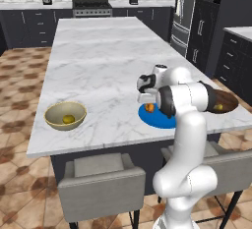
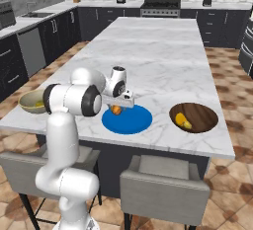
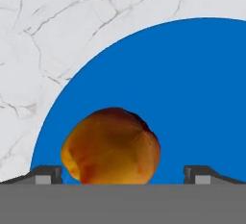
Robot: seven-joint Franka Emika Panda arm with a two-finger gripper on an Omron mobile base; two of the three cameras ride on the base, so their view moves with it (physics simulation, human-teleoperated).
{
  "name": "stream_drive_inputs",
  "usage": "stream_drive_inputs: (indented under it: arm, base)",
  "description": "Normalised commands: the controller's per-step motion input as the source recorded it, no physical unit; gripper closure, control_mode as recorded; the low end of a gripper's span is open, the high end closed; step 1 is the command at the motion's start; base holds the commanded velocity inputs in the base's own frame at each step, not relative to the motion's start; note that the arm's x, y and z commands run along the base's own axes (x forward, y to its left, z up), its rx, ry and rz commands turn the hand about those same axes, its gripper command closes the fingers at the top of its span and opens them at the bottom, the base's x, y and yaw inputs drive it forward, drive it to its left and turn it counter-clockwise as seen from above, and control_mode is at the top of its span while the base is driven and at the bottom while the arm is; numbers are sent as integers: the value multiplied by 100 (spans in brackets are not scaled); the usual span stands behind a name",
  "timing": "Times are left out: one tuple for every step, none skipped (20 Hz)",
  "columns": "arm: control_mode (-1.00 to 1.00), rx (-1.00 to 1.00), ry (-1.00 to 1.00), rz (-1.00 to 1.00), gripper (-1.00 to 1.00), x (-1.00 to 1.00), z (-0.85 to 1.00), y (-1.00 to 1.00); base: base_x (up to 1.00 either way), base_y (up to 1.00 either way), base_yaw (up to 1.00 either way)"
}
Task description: Take the fruits from the plate on the dining counter and place two fruits in each bowl.
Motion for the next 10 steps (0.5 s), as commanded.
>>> stream_drive_inputs:
  arm:
    - [-100,0,0,0,-100,11,-21,0]
    - [-100,0,0,0,-100,20,-22,1]
    - [-100,0,0,1,-100,14,-19,2]
    - [-100,0,0,0,-100,0,0,0]
    - [-100,0,0,0,-100,0,-7,0]
    - [-100,0,2,0,100,0,-8,0]
    - [-100,0,1,0,100,0,-3,3]
    - [-100,0,1,0,100,0,0,1]
    - [-100,0,0,0,100,0,0,1]
    - [-100,0,2,0,100,-4,0,0]
  base:
    - [0,0,0]
    - [0,0,0]
    - [0,0,0]
    - [0,0,0]
    - [0,0,0]
    - [0,0,0]
    - [0,0,0]
    - [0,0,0]
    - [0,0,0]
    - [0,0,0]
